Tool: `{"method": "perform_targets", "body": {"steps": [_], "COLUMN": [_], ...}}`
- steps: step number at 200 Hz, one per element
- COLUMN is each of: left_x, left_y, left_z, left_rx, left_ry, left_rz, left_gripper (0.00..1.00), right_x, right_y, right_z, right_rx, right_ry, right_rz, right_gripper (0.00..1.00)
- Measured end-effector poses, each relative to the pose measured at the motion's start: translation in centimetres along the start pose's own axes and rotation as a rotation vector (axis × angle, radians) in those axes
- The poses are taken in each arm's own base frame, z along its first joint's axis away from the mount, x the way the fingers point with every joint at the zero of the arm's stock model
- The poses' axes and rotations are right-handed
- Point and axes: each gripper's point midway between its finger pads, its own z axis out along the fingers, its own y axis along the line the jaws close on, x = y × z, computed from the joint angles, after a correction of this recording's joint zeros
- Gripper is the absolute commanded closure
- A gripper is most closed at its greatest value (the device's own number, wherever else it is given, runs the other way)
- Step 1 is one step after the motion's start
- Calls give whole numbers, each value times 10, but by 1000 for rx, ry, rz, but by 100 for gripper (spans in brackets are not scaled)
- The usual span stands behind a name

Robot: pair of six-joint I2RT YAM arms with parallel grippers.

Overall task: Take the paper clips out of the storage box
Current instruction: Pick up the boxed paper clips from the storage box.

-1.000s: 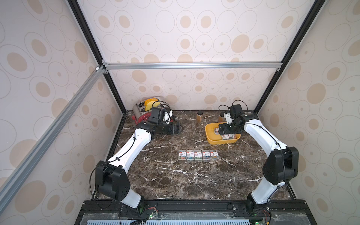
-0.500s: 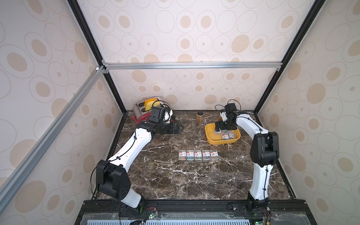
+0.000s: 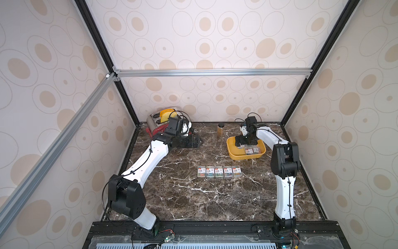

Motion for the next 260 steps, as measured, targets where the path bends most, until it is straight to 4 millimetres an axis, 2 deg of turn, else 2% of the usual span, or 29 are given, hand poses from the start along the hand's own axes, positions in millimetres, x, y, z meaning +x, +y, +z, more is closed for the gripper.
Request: {"method": "perform_targets", "body": {"steps": [37, 54, 64, 97, 121, 145, 167, 195, 209, 232, 260], "left_x": [0, 0, 0, -1, -2, -2, -3, -4, -4, -4, -5], "left_y": [3, 3, 4, 4, 4, 6, 6, 7, 7, 7, 7], "left_z": [2, 4, 5, 7, 8, 10, 12, 15, 16, 18, 19], "left_rx": [-4, -5, -6, -7, -8, -9, -10, -7, -4, -1, 2], "left_ry": [5, 8, 11, 13, 15, 19, 21, 23, 23, 24, 20], "left_rz": [-2, -2, -3, -2, -2, -5, -6, -9, -9, -12, -16], "left_gripper": [1, 1, 1, 1, 1, 1, 1, 1, 1, 1, 1], "right_x": [-3, -4, -4, -3, 2, 14, 16, 6, 3, 10, 27], "right_y": [-1, -2, -1, 1, 0, -2, -7, -11, -15, -21, -23], "right_z": [3, 4, 4, 5, 1, -5, -20, -52, -61, -58, -40], "right_rx": [5, 7, 5, -7, -4, 19, 53, 82, 88, 91, 86], "right_ry": [4, 3, 6, 14, 17, 29, 14, -44, -56, -30, 34], "right_rz": [14, 15, 24, 26, 27, 15, 7, 1, 8, 20, 33], "right_gripper": [10, 18, 19, 19, 8, 7, 6, 5, 4, 4, 5]}}
